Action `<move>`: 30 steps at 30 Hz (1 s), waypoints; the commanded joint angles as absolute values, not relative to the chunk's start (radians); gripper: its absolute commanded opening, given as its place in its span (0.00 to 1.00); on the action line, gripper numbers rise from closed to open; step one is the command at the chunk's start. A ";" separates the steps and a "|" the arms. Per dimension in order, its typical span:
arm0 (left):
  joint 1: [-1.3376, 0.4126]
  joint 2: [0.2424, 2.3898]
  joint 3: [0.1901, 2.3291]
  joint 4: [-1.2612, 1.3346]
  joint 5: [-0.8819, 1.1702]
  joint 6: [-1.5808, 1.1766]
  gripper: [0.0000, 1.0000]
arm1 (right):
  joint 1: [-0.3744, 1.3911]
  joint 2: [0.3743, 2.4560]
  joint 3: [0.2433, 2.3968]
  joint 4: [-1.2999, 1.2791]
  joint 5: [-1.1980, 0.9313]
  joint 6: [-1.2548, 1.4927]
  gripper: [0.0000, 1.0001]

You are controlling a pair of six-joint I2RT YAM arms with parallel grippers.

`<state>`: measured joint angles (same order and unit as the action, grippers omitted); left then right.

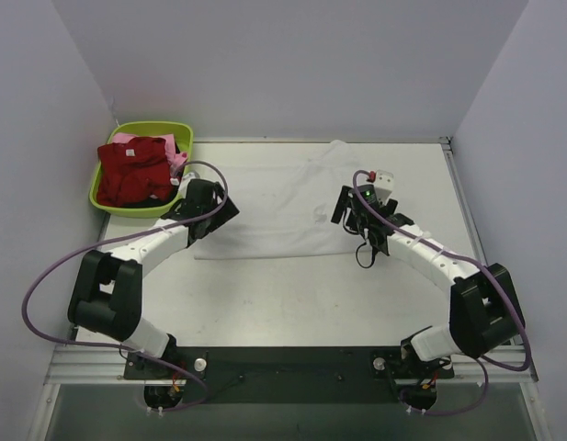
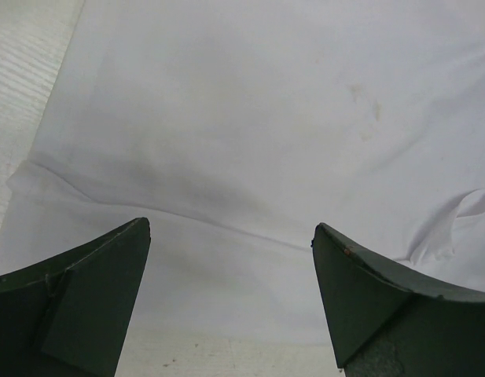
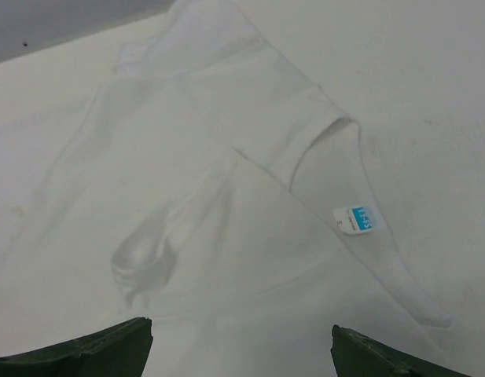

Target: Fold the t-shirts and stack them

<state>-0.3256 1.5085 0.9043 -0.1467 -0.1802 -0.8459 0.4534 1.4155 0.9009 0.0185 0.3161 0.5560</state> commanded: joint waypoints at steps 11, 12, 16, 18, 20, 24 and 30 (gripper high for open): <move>-0.357 1.591 0.953 -0.155 -0.155 -0.838 0.94 | 0.459 1.514 0.851 0.061 0.287 0.578 1.00; -0.360 1.588 0.953 -0.170 -0.155 -0.835 0.94 | 0.459 1.528 0.864 0.043 0.291 0.575 1.00; -0.393 1.582 0.965 -0.296 -0.199 -0.804 0.94 | 0.459 1.597 0.920 -0.032 0.265 0.557 1.00; -0.406 1.571 0.963 -0.325 -0.248 -0.789 0.93 | 0.459 1.623 0.937 -0.052 0.247 0.551 1.00; -0.422 1.556 0.963 -0.360 -0.276 -0.767 0.93 | 0.460 1.644 0.949 -0.069 0.227 0.540 1.00; -0.445 1.532 0.960 -0.376 -0.324 -0.730 0.94 | 0.463 1.655 0.953 -0.077 0.218 0.531 1.00; -0.476 1.603 0.971 -0.394 -0.360 -0.707 0.94 | 0.468 1.678 0.954 -0.089 0.221 0.520 1.00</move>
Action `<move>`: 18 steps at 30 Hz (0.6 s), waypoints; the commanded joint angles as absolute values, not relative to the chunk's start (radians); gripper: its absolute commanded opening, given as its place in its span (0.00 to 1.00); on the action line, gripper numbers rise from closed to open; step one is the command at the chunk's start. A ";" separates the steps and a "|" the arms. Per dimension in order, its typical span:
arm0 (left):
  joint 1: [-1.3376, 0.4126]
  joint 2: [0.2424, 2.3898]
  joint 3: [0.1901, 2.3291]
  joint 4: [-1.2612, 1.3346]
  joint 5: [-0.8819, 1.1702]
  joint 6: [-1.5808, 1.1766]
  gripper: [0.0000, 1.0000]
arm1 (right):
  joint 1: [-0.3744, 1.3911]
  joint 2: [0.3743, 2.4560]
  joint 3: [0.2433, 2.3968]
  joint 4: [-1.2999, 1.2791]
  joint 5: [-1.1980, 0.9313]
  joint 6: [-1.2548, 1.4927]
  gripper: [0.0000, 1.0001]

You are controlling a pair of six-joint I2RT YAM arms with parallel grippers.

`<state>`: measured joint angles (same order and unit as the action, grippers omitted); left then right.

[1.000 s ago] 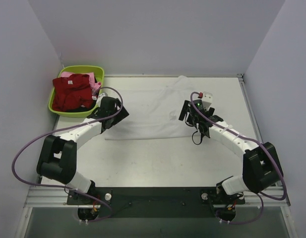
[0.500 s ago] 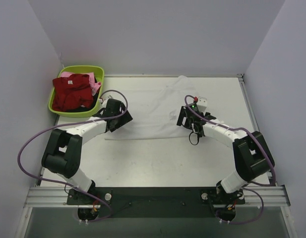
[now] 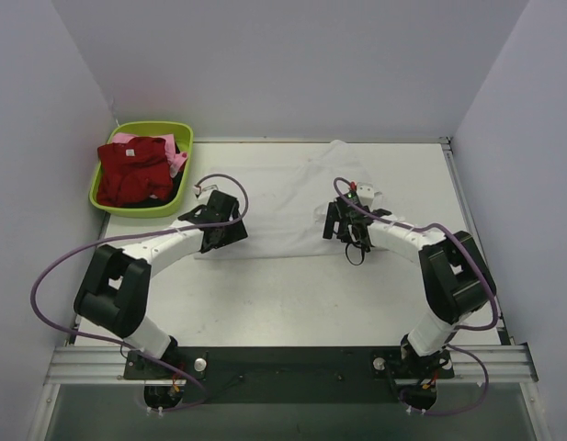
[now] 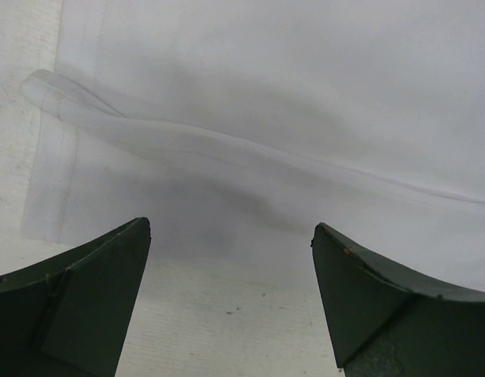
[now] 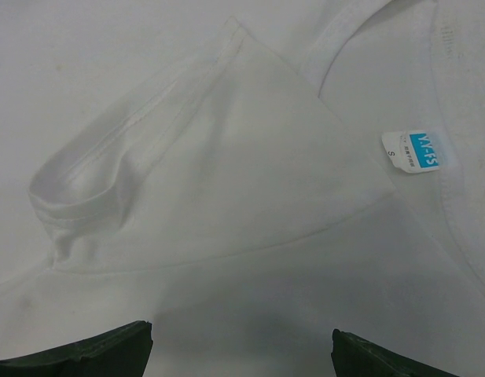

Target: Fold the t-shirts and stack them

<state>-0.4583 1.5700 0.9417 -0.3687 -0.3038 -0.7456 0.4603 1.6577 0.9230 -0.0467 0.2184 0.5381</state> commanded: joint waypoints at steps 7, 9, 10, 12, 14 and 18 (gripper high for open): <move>-0.499 1.721 0.959 -0.367 -0.396 -0.706 0.93 | 0.471 1.704 0.940 -0.100 0.224 0.520 1.00; -0.500 1.746 0.951 -0.361 -0.394 -0.706 0.94 | 0.472 1.710 0.934 -0.104 0.224 0.525 1.00; -0.503 1.749 0.947 -0.360 -0.394 -0.706 0.93 | 0.476 1.710 0.928 -0.104 0.224 0.526 1.00; -0.506 1.750 0.931 -0.356 -0.394 -0.709 0.93 | 0.479 1.710 0.911 -0.109 0.224 0.534 1.00; -0.512 1.743 0.916 -0.357 -0.396 -0.709 0.94 | 0.485 1.710 0.899 -0.126 0.224 0.540 1.00; -0.531 1.694 0.836 -0.367 -0.388 -0.729 0.93 | 0.512 1.683 0.864 -0.176 0.232 0.571 1.00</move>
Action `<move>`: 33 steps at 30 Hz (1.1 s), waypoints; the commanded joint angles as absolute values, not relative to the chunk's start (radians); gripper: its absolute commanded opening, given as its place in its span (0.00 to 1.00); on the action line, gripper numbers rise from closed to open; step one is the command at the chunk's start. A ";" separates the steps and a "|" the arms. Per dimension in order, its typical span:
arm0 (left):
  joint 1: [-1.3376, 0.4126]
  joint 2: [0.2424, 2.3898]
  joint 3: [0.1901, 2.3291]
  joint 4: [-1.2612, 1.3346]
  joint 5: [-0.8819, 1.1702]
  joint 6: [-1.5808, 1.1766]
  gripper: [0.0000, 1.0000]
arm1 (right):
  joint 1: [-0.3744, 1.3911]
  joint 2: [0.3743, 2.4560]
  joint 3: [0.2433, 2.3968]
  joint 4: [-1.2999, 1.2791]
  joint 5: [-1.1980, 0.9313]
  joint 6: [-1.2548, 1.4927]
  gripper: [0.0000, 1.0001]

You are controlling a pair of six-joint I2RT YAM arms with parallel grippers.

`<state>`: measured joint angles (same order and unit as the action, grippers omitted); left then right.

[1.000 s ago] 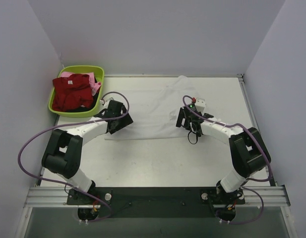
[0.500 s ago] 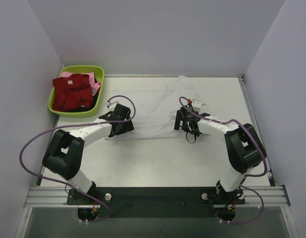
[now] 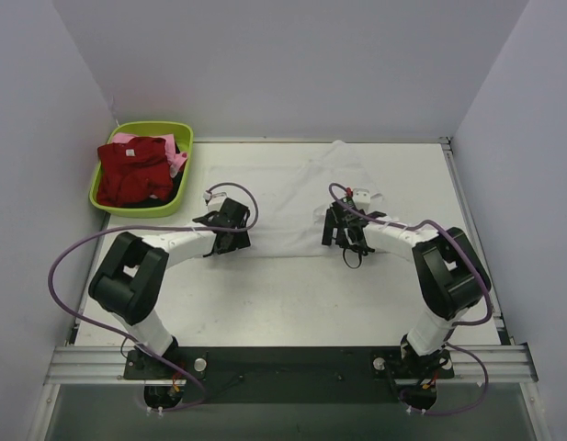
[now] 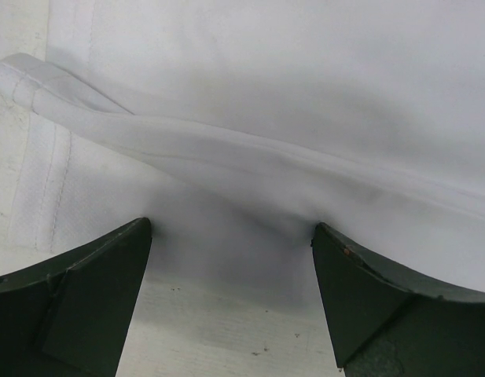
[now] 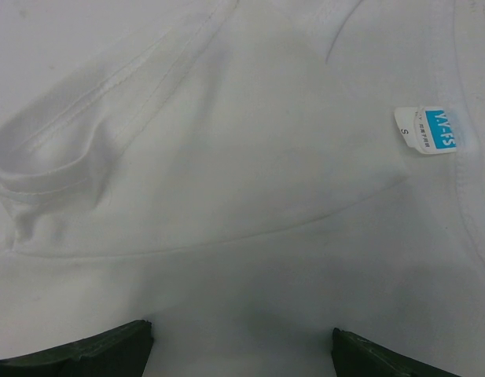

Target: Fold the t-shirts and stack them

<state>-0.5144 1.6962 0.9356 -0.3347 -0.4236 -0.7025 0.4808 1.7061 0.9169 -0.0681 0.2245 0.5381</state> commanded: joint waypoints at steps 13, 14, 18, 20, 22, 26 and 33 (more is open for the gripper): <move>-0.761 1.396 0.608 -0.485 -0.416 -1.012 0.93 | 0.704 1.484 0.689 -0.351 0.267 0.764 0.99; -0.784 1.379 0.586 -0.514 -0.425 -1.037 0.93 | 0.721 1.471 0.675 -0.360 0.273 0.799 0.99; -0.886 1.296 0.543 -0.593 -0.466 -1.156 0.93 | 0.802 1.381 0.605 -0.420 0.291 0.905 1.00; -0.913 1.250 0.519 -0.645 -0.480 -1.218 0.93 | 0.818 1.342 0.557 -0.445 0.296 0.951 1.00; -0.942 1.206 0.505 -0.699 -0.495 -1.268 0.93 | 0.837 1.281 0.522 -0.471 0.302 0.977 0.99; -0.985 1.131 0.463 -0.715 -0.469 -1.311 0.93 | 0.871 1.172 0.480 -0.558 0.311 1.028 1.00; -1.112 1.077 0.495 -0.853 -0.509 -1.442 0.93 | 0.934 1.045 0.446 -0.652 0.339 1.115 1.00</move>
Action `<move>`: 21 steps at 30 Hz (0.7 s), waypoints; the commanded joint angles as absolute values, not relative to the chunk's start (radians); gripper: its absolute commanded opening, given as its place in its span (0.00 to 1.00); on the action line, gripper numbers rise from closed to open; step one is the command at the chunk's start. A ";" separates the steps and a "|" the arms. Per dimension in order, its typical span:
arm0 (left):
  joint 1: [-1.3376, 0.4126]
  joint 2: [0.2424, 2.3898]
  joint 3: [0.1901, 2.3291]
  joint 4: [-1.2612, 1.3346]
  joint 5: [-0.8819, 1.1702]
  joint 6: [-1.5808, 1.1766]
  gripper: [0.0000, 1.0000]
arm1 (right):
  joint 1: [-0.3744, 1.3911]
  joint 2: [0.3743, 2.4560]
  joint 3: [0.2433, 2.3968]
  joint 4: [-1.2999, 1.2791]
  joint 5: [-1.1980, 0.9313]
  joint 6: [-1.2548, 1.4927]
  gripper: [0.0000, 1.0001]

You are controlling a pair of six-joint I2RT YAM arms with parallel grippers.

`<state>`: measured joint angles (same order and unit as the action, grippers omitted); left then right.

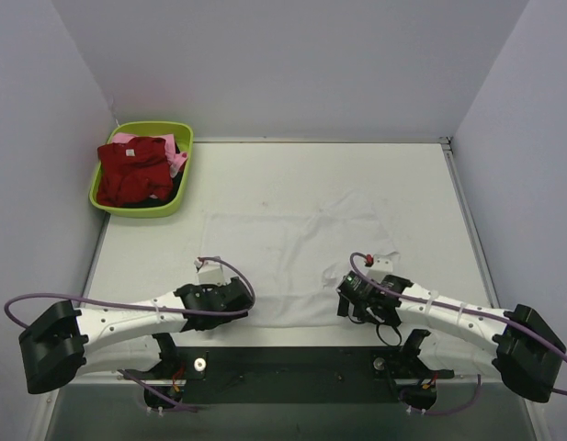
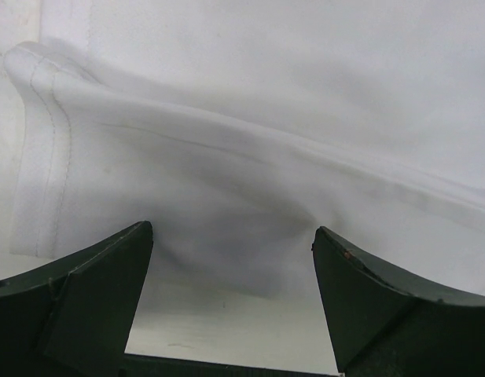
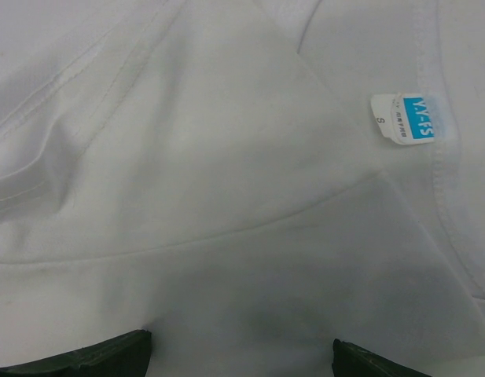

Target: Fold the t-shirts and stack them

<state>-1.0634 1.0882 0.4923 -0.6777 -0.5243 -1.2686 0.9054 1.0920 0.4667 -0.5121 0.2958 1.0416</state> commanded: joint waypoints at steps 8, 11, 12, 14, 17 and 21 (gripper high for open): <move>-1.167 0.982 0.728 -0.968 -0.575 -1.422 0.93 | 0.971 1.002 0.661 -0.758 0.448 1.060 1.00; -1.163 0.977 0.889 -1.005 -0.671 -1.338 0.93 | 0.962 1.032 0.831 -0.767 0.526 0.965 1.00; -1.143 0.995 0.926 -1.012 -0.702 -1.284 0.94 | 0.931 1.045 0.872 -0.765 0.538 0.936 1.00; -1.082 1.015 1.027 -0.988 -0.736 -1.185 0.97 | 0.891 1.095 0.980 -0.707 0.549 0.863 1.00; -0.896 1.046 1.071 -0.850 -0.675 -0.952 0.97 | 0.702 1.184 1.077 -0.580 0.453 0.697 1.00; -0.616 1.087 1.068 -0.640 -0.533 -0.755 0.97 | 0.451 1.320 1.169 -0.427 0.211 0.637 1.00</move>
